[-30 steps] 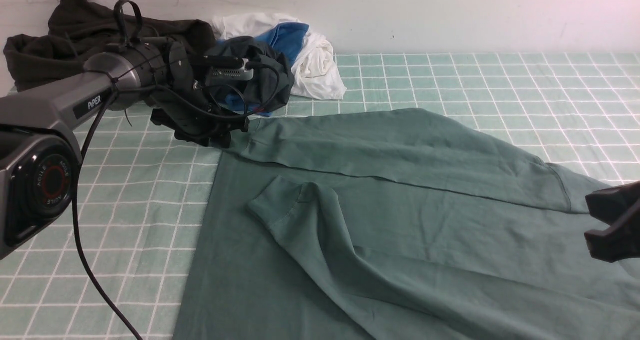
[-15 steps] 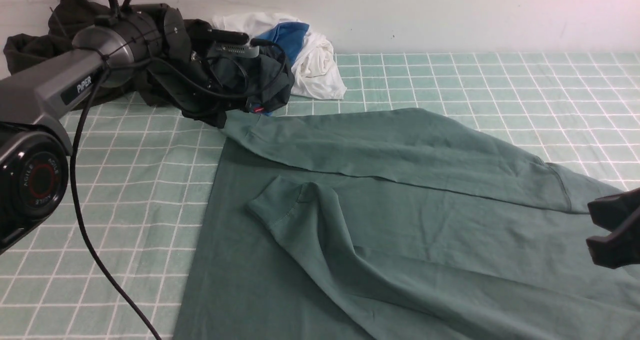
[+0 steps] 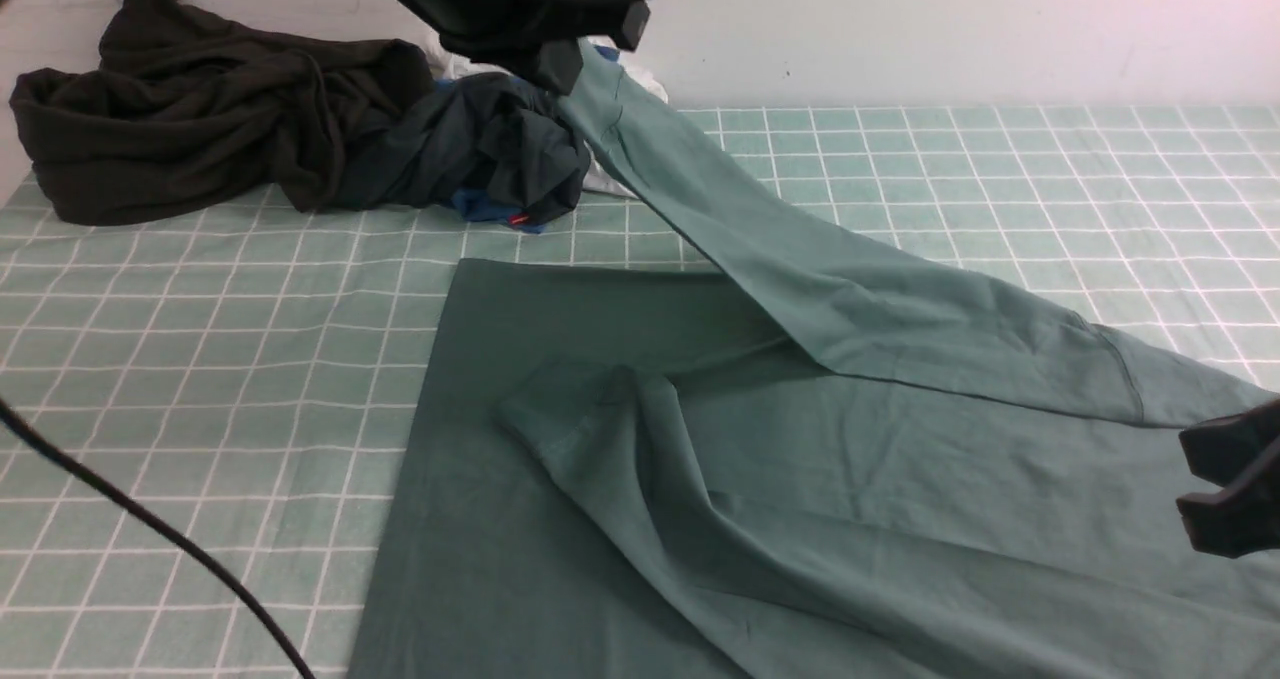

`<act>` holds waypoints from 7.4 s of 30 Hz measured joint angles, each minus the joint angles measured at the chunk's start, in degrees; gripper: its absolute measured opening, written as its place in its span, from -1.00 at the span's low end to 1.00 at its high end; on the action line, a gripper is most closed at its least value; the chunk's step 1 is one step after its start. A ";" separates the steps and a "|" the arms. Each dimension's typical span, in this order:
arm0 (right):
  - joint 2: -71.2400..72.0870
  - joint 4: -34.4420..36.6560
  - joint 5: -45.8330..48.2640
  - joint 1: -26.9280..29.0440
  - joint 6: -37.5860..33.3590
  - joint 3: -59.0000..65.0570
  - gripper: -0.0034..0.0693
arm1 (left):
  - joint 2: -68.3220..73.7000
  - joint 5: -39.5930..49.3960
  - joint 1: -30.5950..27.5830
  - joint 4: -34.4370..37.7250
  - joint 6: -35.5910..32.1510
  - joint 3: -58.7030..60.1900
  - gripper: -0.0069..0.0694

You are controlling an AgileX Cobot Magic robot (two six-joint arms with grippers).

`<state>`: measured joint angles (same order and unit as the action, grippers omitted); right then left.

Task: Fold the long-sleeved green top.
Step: Use the left arm to drag and drop the cuff onto the cuff closest to the left arm, then use both arms simultaneously to clamp the lower edge of the clothing fabric, then use both arms to drag the lower edge of the fabric forward and fold it over the upper edge, then use the right arm to clamp the right edge of the fabric

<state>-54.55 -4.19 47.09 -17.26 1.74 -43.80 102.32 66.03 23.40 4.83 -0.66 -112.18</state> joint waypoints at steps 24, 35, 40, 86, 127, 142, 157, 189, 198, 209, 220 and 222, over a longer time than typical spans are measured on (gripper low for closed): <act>3.86 3.73 11.77 0.00 -2.83 0.01 -0.94 | -17.84 -21.56 0.50 -1.01 0.25 66.02 0.18; 4.53 24.87 23.77 -2.72 -21.68 0.01 -0.94 | -21.82 -8.69 17.72 -0.81 -18.96 72.04 0.50; 4.53 26.92 21.94 -3.97 -25.28 0.01 -0.94 | -18.96 -15.65 23.39 -2.45 -25.56 75.60 0.50; 3.73 17.32 20.76 -3.97 -28.01 1.44 -0.85 | -16.14 -11.74 30.40 -14.74 -6.96 71.02 -0.80; -15.80 -11.96 -8.17 -7.31 -42.86 22.03 -0.74 | -21.85 -13.54 26.23 -10.38 -11.31 73.76 -0.80; -11.40 -15.35 -0.14 -0.96 -42.81 6.57 -0.83 | -21.50 -8.41 18.65 -18.74 -9.45 59.59 -0.80; -44.45 -11.05 -14.32 10.56 -42.06 -24.58 -0.83 | 8.50 -14.64 -2.43 -20.92 -19.46 15.70 -0.77; -53.98 5.79 4.32 10.94 -9.30 -45.17 0.32 | 20.86 -4.22 -2.32 -12.24 -6.83 3.64 -0.56; -66.29 26.03 -7.30 6.71 -20.69 -44.56 0.32 | 21.07 -3.37 -3.55 -12.01 -6.83 9.38 -0.83; -76.89 27.12 -12.70 8.30 -12.72 -62.07 0.23 | 21.07 -1.29 -3.66 -11.76 -6.83 9.38 -0.83; -63.48 17.30 11.66 18.45 -14.26 -62.29 0.06 | 20.31 -0.79 -3.66 -11.93 -6.83 19.61 -0.83; -60.99 16.69 12.08 20.04 -14.56 -59.02 0.04 | 19.50 -2.04 -3.66 -12.39 -6.83 22.35 -0.83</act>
<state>-115.55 12.50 59.17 2.78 -12.83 -102.82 121.82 63.99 19.74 -7.56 -7.49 -89.83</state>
